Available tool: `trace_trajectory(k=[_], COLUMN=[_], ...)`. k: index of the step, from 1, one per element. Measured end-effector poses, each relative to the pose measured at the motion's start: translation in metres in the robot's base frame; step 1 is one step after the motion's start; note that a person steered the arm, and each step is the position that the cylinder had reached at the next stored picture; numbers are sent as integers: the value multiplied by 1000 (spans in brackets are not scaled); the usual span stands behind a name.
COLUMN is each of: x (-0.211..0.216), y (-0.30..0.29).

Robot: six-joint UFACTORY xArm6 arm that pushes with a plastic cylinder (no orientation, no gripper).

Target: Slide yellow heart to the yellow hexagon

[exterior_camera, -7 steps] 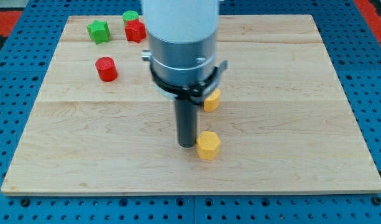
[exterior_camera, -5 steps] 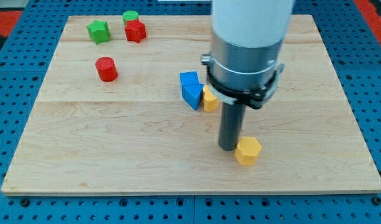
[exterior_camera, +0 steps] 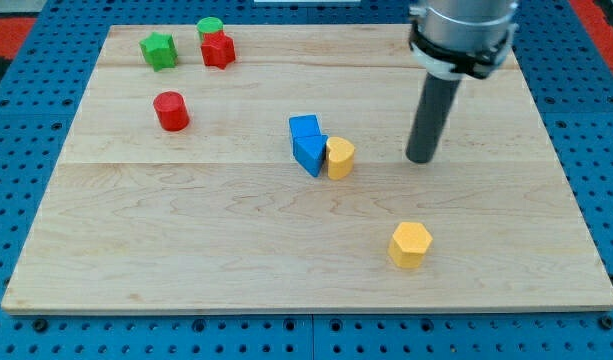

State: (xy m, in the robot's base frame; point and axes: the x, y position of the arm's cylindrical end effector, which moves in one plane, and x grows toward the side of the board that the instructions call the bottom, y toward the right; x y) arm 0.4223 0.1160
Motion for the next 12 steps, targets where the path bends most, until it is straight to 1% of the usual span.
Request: trace_trajectory(k=[1,2,3,6,10,11,12], x=[-26,-35,-32,8,8,14,30], y=[-16,-46,-58,-61,-68,-76,-76])
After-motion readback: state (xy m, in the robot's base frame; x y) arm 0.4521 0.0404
